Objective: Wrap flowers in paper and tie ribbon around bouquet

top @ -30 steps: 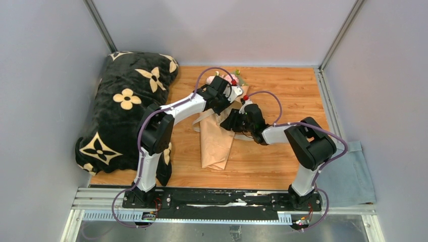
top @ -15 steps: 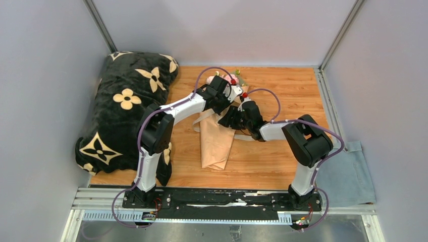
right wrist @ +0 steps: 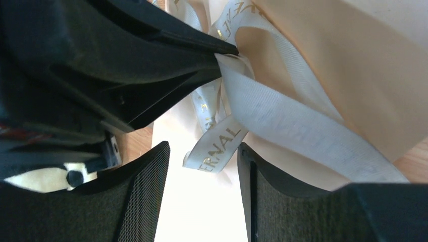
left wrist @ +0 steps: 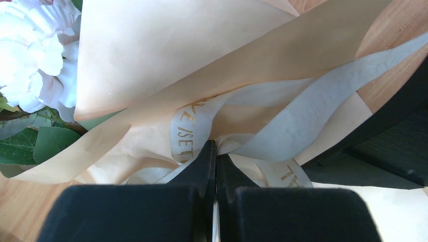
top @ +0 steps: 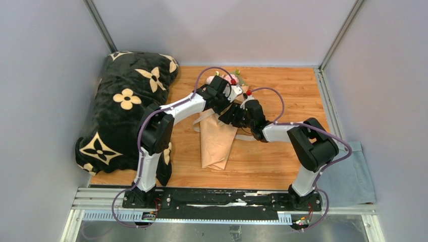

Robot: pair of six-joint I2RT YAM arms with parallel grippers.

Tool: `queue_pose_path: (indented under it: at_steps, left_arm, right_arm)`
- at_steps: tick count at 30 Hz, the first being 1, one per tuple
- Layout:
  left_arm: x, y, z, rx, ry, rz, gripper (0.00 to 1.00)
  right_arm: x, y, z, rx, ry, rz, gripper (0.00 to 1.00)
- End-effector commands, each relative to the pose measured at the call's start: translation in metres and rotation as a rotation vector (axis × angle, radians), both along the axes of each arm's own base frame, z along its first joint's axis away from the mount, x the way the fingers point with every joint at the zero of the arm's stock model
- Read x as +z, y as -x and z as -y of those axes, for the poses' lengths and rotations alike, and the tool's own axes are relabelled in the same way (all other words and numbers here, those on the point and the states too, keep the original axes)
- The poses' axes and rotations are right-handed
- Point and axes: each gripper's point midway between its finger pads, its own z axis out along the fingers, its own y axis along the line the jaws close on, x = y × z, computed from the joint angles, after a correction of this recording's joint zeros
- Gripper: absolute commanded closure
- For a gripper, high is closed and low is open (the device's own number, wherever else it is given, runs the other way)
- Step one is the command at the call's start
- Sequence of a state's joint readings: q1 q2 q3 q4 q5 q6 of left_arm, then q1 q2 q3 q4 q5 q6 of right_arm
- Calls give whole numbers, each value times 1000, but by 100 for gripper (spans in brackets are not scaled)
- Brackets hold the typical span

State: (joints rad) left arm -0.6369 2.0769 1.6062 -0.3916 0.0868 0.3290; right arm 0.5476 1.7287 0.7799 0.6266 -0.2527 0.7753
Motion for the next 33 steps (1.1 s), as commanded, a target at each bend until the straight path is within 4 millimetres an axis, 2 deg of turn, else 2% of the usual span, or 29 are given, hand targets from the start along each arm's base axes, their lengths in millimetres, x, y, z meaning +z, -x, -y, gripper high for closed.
queue_pose_path:
  at_steps: [1, 3, 8, 10, 12, 16, 18, 19, 22, 25, 28, 30, 33]
  left_arm:
    - [-1, -1, 2, -7, 11, 4, 100]
    - [0, -1, 3, -8, 13, 3, 100]
    - [3, 2, 4, -15, 21, -7, 100]
    - [10, 3, 5, -29, 24, -8, 100]
    - [19, 5, 7, -48, 23, -16, 86]
    - [54, 9, 13, -120, 32, -29, 42]
    - [74, 13, 12, -164, 34, -39, 29]
    - [87, 13, 11, -186, 38, -24, 27]
    - [100, 14, -9, -218, -1, 0, 26]
    - [86, 11, -35, -208, -72, 2, 34]
    - [62, 6, -53, -173, -131, -35, 40]
    - [49, 2, -54, -146, -147, -55, 38]
    - [42, -8, -45, -93, -90, -68, 32]
  right_arm:
    - [-17, -12, 6, -61, 29, -63, 47]
    - [-28, -14, 11, -78, 52, -86, 53]
    - [-44, -19, 18, -95, 71, -129, 92]
    - [-44, -18, 21, -98, 80, -122, 100]
    - [-46, -16, 24, -95, 99, -127, 100]
    - [-54, -15, 29, -93, 110, -147, 100]
    - [-56, -15, 32, -96, 106, -154, 100]
    - [-56, -15, 32, -96, 104, -155, 100]
    - [-57, -16, 31, -86, 105, -153, 100]
    - [-56, -17, 30, -77, 103, -151, 100]
    - [-56, -18, 30, -75, 106, -149, 100]
    - [-55, -18, 30, -72, 109, -146, 100]
    - [-56, -17, 29, -68, 108, -148, 100]
